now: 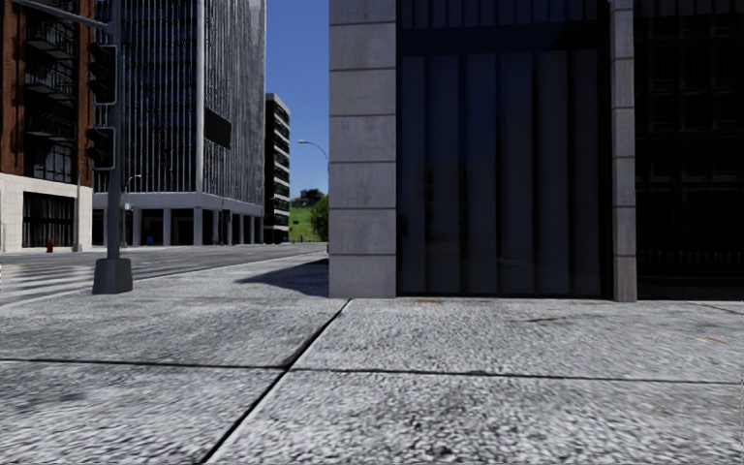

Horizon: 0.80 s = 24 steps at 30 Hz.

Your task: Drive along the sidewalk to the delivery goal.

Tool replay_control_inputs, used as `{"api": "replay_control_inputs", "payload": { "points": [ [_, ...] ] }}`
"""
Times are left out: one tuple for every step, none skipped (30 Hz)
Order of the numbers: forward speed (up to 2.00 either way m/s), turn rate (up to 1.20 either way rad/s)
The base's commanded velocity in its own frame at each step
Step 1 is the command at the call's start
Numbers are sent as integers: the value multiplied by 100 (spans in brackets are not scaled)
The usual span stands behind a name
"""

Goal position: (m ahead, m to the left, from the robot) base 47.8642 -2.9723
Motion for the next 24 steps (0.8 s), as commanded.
{"api": "replay_control_inputs", "payload": {
  "points": [
    [135, 48],
    [135, 49],
    [135, 49],
    [135, 50],
    [135, 50],
    [135, 57],
    [135, 59],
    [135, 59],
    [135, 60],
    [135, 60],
    [135, 60],
    [135, 60],
    [135, 60],
    [135, 60],
    [135, 60],
    [135, 60],
    [140, 60],
    [200, 60],
    [200, 60],
    [200, 60],
    [200, 60],
    [200, 60],
    [200, 60],
    [200, 60]
  ]
}}
